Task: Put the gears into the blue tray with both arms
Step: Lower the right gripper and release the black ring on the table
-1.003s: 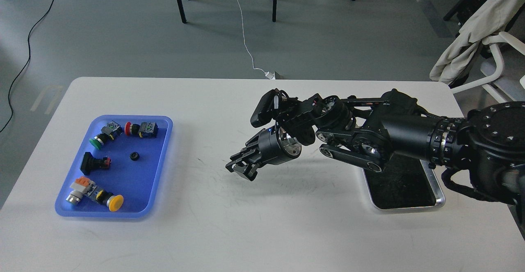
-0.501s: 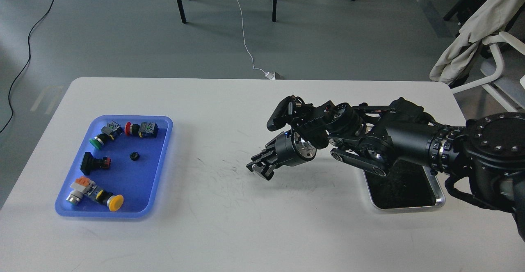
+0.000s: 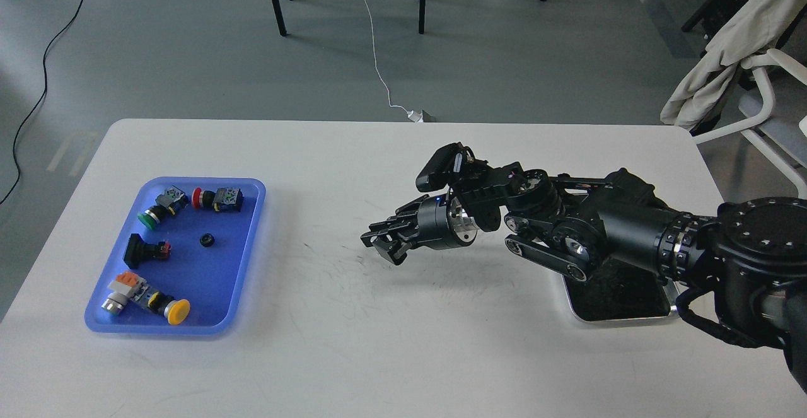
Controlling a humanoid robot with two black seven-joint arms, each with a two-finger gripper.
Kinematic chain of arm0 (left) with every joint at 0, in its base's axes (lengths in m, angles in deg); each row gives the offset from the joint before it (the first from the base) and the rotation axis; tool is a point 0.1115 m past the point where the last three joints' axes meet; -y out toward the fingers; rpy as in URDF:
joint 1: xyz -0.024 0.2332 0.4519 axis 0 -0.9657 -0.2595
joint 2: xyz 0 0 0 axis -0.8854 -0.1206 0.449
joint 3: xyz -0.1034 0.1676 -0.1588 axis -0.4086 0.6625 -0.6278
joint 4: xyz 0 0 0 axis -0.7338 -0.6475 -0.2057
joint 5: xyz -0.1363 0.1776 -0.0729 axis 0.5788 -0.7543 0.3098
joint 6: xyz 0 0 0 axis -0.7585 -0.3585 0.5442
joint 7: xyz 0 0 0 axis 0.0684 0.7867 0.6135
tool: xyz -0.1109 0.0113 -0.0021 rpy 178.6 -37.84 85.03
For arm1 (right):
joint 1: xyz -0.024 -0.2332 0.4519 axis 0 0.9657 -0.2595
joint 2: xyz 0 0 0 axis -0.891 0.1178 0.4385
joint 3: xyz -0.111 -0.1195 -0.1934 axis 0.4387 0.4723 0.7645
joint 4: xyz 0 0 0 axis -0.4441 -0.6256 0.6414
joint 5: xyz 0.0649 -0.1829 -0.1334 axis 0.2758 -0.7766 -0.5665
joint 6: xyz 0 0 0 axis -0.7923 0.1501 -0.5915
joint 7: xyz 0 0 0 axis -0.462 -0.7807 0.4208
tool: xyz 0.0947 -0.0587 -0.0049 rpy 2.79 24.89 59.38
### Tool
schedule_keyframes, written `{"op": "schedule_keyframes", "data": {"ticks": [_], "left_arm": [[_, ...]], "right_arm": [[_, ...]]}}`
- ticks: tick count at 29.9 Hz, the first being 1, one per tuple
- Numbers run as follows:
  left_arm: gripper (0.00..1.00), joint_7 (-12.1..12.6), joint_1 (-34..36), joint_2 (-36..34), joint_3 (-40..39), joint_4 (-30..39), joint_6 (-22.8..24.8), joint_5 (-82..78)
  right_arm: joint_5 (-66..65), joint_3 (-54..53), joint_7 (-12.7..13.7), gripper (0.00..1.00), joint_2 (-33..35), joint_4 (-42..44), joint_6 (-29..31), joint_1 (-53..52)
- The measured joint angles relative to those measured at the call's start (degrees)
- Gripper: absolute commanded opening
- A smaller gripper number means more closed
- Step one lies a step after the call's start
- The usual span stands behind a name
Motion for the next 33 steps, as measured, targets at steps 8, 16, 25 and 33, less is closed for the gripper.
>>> {"op": "schedule_keyframes", "data": {"ticks": [8,16,25,33], "left_arm": [[0.98,0.00,-0.08,-0.11,0.00,0.00,0.00,0.29],[0.98,-0.03,-0.03,-0.50,0.00,0.42,0.00,0.35],[0.98,-0.03,0.00,-1.58,0.00,0.45,0.01,0.36],[0.98,-0.03,0.00,-1.70,0.00,0.45,0.00,0.43]], "right_arm": [[-0.87,0.13,0.00,0.01,0.00,-1.03,-3.28,3.55],[-6.16,0.50,0.00,0.01,0.00,-1.77,-3.66,6.37],[-9.95,3.91,-0.05,0.01,0.02,-1.40,-3.90,7.17],[-10.26,4.11,-0.06,0.02,-0.02,-0.98,-4.62,6.93]]}}
